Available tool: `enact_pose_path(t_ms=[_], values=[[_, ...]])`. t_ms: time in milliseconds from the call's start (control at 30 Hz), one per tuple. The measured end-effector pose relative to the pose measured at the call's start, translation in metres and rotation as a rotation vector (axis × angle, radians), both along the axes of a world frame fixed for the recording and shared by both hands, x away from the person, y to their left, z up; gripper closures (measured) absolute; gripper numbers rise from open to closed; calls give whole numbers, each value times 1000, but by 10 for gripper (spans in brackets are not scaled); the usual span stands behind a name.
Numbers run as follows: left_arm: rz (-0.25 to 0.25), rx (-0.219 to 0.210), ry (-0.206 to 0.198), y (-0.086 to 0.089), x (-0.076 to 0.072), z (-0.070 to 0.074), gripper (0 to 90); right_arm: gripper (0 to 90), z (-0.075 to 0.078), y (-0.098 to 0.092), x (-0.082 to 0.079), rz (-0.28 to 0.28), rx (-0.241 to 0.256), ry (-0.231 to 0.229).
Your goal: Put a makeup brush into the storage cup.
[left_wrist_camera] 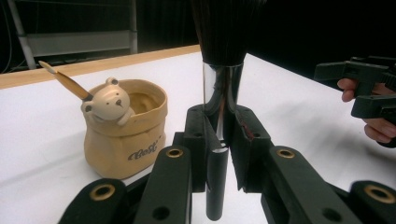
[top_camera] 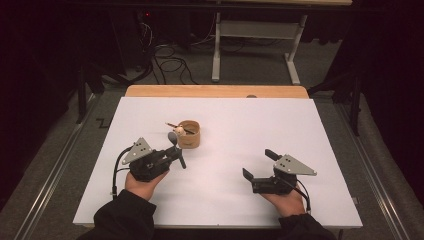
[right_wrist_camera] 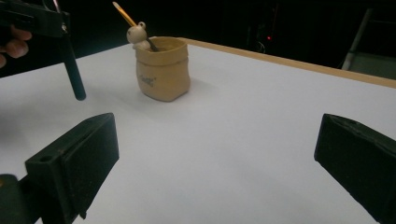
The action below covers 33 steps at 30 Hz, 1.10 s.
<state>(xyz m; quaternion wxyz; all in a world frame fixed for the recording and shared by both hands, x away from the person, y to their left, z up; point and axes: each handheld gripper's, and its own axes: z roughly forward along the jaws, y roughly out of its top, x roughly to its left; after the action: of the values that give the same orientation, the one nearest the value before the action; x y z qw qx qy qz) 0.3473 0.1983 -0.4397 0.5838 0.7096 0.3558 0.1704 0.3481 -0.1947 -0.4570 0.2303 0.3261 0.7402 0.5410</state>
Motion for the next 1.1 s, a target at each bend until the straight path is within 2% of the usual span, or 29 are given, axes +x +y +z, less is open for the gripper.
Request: enact_pose_path(t_ms=[267, 500, 700, 900, 1100], values=[[19, -18, 0, 6, 3, 1, 774, 4, -3, -16, 0, -26, -7, 3], [34, -12, 0, 8, 4, 3, 774, 5, -6, -34, -5, -45, -20, 5], [49, -20, -1, 10, 7, 5, 774, 5, -6, -47, -8, -71, 2, 5], [53, -32, 1, 12, 9, 7, 774, 5, -6, -48, -7, -87, 11, 6], [49, -38, -8, 6, 13, 14, 774, 5, -6, -45, -7, -75, 8, 0]])
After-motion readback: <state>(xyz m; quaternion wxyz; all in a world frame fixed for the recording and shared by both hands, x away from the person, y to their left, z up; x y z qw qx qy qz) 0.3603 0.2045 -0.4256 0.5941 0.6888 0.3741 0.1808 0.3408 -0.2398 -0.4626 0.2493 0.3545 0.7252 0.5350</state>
